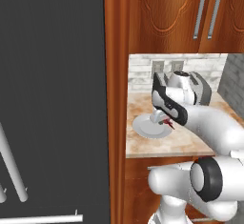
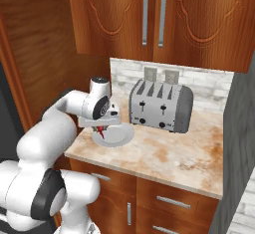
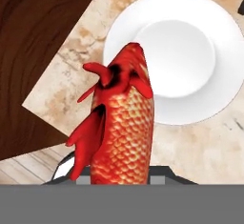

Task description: Take the fish from the oven and place it on the plate on the counter.

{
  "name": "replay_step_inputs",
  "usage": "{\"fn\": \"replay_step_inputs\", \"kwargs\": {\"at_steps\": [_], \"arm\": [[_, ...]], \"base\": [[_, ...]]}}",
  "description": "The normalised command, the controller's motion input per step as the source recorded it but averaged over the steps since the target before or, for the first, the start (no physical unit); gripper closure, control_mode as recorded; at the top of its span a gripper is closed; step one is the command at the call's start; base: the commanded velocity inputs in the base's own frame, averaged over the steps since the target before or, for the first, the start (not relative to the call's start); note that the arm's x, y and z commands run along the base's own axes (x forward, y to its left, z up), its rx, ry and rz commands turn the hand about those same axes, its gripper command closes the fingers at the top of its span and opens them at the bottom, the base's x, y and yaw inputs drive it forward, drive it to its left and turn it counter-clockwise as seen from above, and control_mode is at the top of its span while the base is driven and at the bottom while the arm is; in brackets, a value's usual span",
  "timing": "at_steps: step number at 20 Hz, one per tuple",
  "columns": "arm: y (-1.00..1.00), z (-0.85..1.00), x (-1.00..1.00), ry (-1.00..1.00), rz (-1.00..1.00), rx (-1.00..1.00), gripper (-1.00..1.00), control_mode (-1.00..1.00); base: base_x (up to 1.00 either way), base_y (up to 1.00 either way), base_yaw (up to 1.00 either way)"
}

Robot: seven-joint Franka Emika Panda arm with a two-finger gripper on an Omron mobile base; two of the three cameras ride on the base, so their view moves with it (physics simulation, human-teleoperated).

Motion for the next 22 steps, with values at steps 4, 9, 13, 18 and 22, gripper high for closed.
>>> {"fn": "replay_step_inputs", "kwargs": {"at_steps": [4, 9, 13, 18, 22], "arm": [[-0.05, -0.56, 0.66, 0.08, 0.01, 0.0, 1.0, -1.0], [-0.08, -0.14, 0.44, 0.14, 0.1, 0.0, 1.0, -1.0], [0.0, 0.0, 0.59, 0.08, 0.08, 0.0, 1.0, -1.0], [0.0, -0.14, 0.58, 0.06, 0.06, 0.0, 1.0, -1.0], [0.0, -0.34, 0.16, 0.02, 0.04, 0.0, 1.0, -1.0]], "base": [[0.0, 0.0, 0.0], [0.0, 0.0, 0.0], [0.0, 0.0, 0.0], [0.0, 0.0, 0.0], [0.0, 0.0, 0.0]]}}
